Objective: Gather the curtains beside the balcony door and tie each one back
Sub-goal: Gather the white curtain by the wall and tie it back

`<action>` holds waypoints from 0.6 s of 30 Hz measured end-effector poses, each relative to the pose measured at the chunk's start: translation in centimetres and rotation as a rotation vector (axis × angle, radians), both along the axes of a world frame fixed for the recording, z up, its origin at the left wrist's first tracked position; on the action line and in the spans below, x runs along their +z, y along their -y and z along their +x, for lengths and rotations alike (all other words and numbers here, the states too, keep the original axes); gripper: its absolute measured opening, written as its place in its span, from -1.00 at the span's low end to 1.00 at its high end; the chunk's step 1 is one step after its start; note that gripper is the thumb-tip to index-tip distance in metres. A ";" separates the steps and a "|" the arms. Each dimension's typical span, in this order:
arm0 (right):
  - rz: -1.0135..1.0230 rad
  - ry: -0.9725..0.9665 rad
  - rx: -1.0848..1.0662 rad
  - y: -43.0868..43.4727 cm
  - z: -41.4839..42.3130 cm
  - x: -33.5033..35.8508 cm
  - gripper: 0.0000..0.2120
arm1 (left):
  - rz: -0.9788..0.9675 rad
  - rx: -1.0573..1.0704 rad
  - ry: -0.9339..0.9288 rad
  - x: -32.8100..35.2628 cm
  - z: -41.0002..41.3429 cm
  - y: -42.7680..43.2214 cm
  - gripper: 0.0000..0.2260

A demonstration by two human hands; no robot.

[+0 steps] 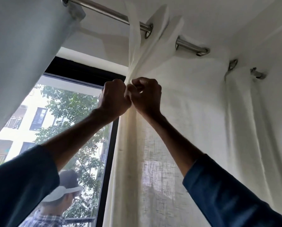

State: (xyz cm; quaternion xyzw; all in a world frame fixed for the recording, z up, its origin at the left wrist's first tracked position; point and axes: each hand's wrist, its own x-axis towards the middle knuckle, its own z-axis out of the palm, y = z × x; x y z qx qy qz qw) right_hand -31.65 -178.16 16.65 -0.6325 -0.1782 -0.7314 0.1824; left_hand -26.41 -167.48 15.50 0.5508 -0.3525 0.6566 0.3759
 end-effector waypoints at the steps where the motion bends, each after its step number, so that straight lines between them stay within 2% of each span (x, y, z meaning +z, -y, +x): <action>1: -0.001 0.014 0.024 0.1 0.2 -0.2 -0.88 | -0.003 0.024 -0.011 0.0 -0.1 -0.4 -0.76; 4: 0.036 0.058 0.063 1.1 0.2 -1.0 -0.89 | -0.011 0.094 -0.030 0.0 -0.2 -1.0 -0.88; 7: 0.050 0.044 0.076 1.9 -0.3 -1.8 -0.95 | 0.000 0.082 0.025 -0.2 -0.5 -0.7 -0.87; 12: 0.071 0.051 -0.030 2.4 -0.7 -3.7 -0.93 | 0.079 0.017 0.129 -1.5 -1.8 0.8 -0.88; 18: 0.136 0.066 0.151 3.8 -1.1 -5.1 -0.85 | 0.201 0.102 0.176 -3.4 -3.4 2.4 -0.44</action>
